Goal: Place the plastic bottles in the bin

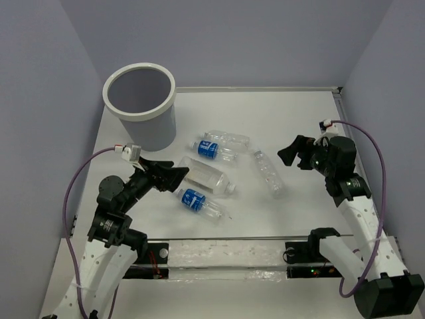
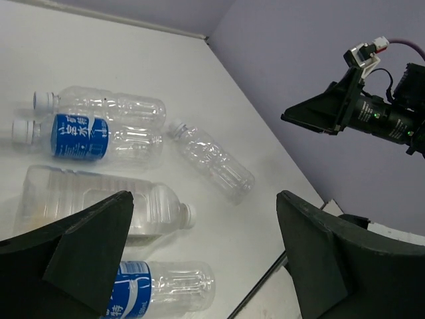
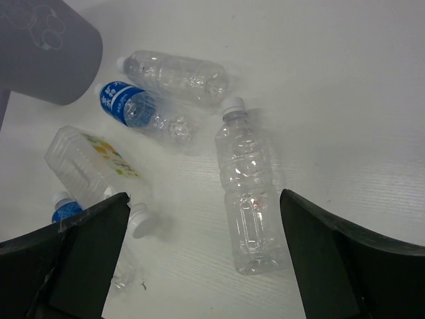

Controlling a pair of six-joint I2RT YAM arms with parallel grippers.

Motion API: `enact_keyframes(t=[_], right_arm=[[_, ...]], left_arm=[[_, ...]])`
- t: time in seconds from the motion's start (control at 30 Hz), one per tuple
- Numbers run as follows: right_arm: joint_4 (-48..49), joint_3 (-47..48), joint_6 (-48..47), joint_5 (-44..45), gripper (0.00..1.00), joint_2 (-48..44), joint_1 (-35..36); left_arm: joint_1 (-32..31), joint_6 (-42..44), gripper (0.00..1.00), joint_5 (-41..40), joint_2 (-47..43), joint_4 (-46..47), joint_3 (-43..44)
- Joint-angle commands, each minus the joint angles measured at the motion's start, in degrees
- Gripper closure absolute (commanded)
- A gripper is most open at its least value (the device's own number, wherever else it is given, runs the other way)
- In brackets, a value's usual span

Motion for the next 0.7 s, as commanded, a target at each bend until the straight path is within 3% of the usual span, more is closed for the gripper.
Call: enact_keyframes(t=[0.0, 0.1, 0.37, 0.53, 0.67], right_arm=[[4.3, -0.7, -0.9, 0.2, 0.00, 4.3, 0.7], [5.5, 0.0, -0.8, 1.9, 0.00, 7.9, 2.3], [3.2, 8.0, -7.4, 17.5, 0.00, 26.0, 12.8], [1.8, 10.3, -9.4, 20.2, 0.00, 32.4, 14.0], [1.4, 12.5, -10.3, 19.0, 0.00, 37.4, 16.6]], left_arm=[[0.4, -2.4, 0.01, 0.6, -0.6, -3.8, -0.2], [0.5, -3.0, 0.01, -0.6, -0.4, -7.2, 0.0], [0.4, -1.3, 0.01, -2.0, 4.2, -15.1, 3.3], [0.4, 4.8, 0.01, -7.6, 8.8, -20.1, 9.0], [0.4, 5.4, 0.01, -7.2, 10.8, -17.3, 8.0]])
